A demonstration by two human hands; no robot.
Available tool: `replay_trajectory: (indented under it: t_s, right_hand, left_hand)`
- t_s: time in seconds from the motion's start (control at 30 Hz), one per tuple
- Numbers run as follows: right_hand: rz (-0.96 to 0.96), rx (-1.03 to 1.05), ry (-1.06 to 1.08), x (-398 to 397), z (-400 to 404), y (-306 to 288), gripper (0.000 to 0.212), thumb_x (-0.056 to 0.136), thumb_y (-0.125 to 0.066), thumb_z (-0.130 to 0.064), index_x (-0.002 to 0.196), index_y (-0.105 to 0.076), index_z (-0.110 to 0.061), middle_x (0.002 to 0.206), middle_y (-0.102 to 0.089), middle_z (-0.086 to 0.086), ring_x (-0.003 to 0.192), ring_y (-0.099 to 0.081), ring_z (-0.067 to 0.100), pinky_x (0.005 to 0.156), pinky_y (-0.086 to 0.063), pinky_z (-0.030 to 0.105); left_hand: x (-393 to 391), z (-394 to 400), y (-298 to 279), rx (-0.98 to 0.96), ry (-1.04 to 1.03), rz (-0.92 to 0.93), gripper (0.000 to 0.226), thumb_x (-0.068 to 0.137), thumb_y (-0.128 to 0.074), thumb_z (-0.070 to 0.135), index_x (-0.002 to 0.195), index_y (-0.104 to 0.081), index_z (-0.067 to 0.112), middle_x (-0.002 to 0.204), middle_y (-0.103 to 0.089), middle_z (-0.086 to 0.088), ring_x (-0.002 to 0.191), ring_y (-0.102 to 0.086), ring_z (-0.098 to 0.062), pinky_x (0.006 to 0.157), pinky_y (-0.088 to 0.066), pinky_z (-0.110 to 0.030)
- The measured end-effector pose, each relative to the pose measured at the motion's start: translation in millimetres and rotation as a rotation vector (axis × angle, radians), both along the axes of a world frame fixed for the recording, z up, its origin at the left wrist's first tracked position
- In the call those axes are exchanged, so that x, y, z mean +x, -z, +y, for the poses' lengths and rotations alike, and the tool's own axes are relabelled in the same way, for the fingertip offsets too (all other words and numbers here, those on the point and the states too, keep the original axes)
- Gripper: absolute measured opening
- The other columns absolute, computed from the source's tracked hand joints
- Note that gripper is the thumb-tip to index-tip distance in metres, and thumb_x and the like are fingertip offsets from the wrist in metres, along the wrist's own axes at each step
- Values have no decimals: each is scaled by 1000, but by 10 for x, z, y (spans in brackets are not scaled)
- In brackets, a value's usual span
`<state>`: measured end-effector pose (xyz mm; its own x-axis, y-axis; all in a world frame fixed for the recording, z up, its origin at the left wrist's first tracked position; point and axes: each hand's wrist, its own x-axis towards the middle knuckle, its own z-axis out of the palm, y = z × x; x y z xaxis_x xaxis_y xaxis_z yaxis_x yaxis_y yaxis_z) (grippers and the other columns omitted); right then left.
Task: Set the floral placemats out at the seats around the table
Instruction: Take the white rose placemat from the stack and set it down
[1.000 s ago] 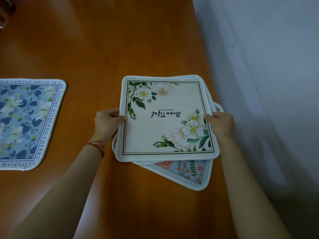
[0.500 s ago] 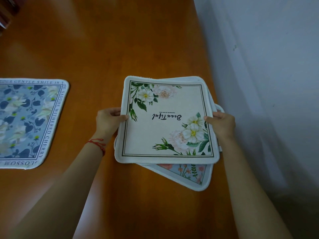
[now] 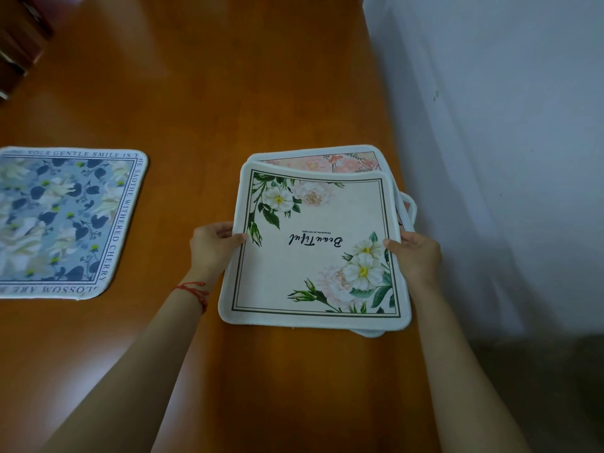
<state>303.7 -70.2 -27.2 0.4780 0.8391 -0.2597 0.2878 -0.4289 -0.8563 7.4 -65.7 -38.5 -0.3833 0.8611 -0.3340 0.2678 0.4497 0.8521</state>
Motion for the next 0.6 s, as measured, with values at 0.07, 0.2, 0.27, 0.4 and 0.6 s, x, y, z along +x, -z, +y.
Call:
replay_trajectory:
  t_s: [0.07,0.2,0.27,0.4,0.6]
  right_hand:
    - [6,9,0,-5,-85,-34,33,78,-69,-2,111,-65,-1,102,-68,15,66,-60,11,55,-50,9]
    - [-7,3,-5,-46,-254,-131,32,78,-69,-3,109,-65,-2,103,-68,15,77,-64,22,71,-55,28]
    - [-9,6,-12,-85,-352,-193,31,78,-69,-4,109,-65,-2,97,-69,14,76,-64,22,73,-52,29]
    - [2,19,-13,-151,-575,-313,30,79,-68,-3,109,-65,-3,86,-65,5,75,-64,20,72,-52,28]
    - [4,41,-1,-239,-948,-503,26,79,-67,-3,106,-66,-3,84,-64,4,72,-62,19,69,-49,26]
  left_hand:
    - [14,-91,-51,14,2,3,29,78,-71,7,106,-66,5,98,-67,-9,84,-65,-23,80,-55,-38]
    - [41,-272,-191,47,18,16,27,79,-68,6,107,-66,4,93,-64,-4,78,-62,-19,72,-51,-30]
    - [47,-370,-257,59,25,18,27,80,-68,5,107,-66,4,93,-64,-5,77,-62,-18,69,-51,-30]
    - [32,-582,-360,73,38,24,29,80,-67,5,108,-65,3,94,-64,-5,76,-61,-17,65,-50,-27]
    - [-61,-921,-513,100,47,31,30,80,-68,6,109,-65,3,102,-68,-12,82,-64,-22,74,-53,-32]
